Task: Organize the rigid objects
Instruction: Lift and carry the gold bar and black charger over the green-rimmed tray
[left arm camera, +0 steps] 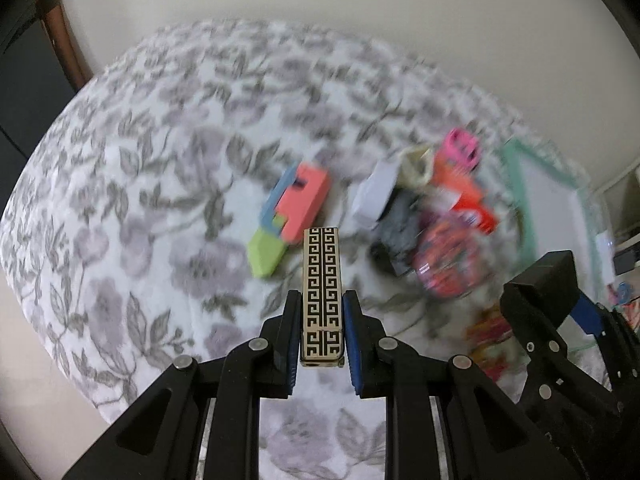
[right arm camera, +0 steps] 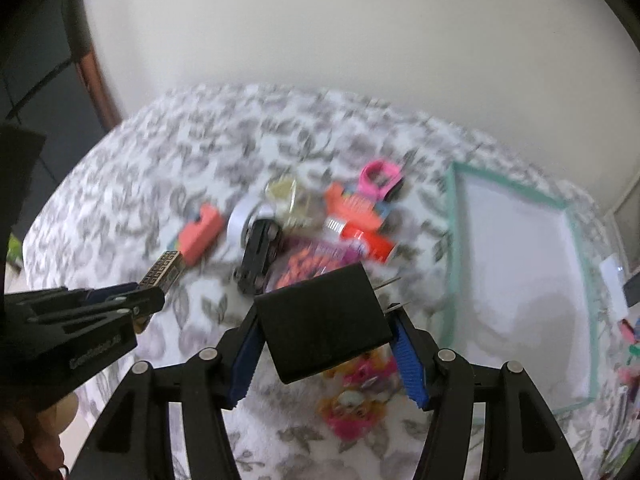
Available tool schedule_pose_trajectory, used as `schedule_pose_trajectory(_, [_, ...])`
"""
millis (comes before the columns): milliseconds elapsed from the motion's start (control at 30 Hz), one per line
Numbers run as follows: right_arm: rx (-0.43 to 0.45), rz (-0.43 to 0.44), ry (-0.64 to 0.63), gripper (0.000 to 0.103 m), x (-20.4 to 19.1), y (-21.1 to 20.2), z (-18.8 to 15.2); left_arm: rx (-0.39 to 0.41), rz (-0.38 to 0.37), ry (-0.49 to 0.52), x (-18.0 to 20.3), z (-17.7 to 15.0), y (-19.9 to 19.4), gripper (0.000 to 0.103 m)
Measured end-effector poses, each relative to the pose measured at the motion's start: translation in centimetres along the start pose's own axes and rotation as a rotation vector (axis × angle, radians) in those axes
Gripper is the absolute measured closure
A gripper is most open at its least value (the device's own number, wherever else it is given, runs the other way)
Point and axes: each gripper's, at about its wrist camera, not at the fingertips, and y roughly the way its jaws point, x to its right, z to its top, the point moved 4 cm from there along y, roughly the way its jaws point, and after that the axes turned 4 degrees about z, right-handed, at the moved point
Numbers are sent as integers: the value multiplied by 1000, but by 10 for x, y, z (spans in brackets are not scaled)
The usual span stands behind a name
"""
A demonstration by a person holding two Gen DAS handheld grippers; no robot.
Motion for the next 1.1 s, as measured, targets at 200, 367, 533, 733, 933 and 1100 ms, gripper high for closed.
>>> schedule_pose_trajectory(200, [115,3,126,40,37,-36,28,60,-58,21,34,24,-27,82])
schedule_pose_trajectory(367, [168,-69,242,40,77,-51,48,92,-90,56,76,47,-35,82])
schedule_pose_trajectory(533, [193,-119,333,40,120,-49,60,101,-119,115,123,66,-30,82])
schedule_pose_trajectory(733, [181,-157,427,40,178,-36,60,116,-129,164,165,77,-17,82])
schedule_pose_trajectory(933, [175,-177,505,40,225,-26,55,118,-138,217,205,79,7,82])
schedule_pose_trajectory(1100, [160,-184,545,40,252,-12,50,116,-153,259,238,79,21,82])
